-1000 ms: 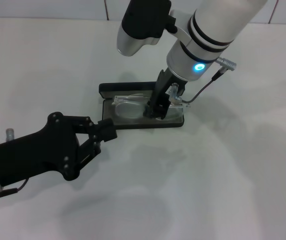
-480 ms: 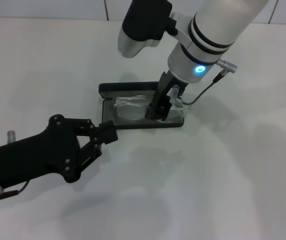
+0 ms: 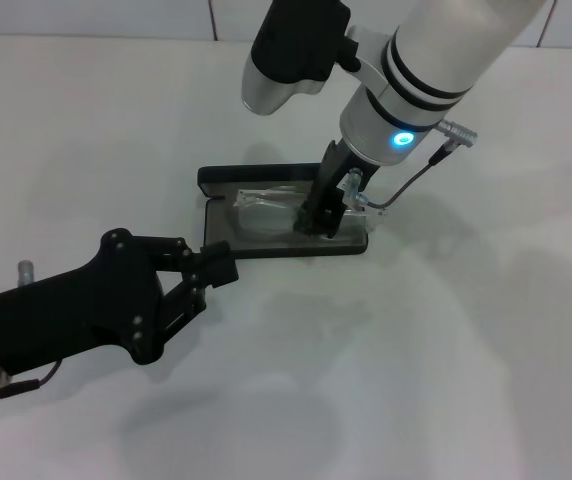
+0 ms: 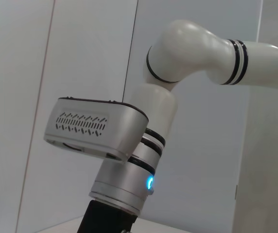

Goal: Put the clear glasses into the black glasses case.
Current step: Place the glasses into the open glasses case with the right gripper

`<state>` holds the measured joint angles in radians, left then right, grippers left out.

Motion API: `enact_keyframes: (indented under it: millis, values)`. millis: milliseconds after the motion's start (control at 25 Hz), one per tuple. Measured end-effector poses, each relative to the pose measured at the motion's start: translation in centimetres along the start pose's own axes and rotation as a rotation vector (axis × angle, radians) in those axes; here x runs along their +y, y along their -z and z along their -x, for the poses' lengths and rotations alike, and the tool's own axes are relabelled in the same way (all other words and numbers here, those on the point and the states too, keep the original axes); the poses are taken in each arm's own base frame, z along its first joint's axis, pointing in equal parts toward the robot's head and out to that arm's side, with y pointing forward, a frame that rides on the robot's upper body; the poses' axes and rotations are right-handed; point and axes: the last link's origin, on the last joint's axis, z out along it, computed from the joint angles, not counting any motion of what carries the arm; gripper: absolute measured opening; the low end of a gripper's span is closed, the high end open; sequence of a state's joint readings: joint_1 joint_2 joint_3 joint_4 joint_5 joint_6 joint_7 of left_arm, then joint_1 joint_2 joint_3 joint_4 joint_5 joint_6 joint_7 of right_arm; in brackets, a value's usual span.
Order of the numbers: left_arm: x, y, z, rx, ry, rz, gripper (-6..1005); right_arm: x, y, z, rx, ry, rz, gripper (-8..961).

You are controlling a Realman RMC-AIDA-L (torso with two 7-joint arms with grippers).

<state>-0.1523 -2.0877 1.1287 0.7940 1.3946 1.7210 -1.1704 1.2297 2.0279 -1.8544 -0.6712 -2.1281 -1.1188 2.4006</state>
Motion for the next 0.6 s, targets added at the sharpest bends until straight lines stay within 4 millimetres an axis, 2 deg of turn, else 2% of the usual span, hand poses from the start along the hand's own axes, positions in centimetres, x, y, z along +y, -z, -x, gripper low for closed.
enact_keyframes:
  millis: [600]
  values:
    - [-0.07,-0.11,-0.09,0.0,-0.003,0.003,83,-0.05,-0.09,-0.04,0.004,0.008,-0.009,125]
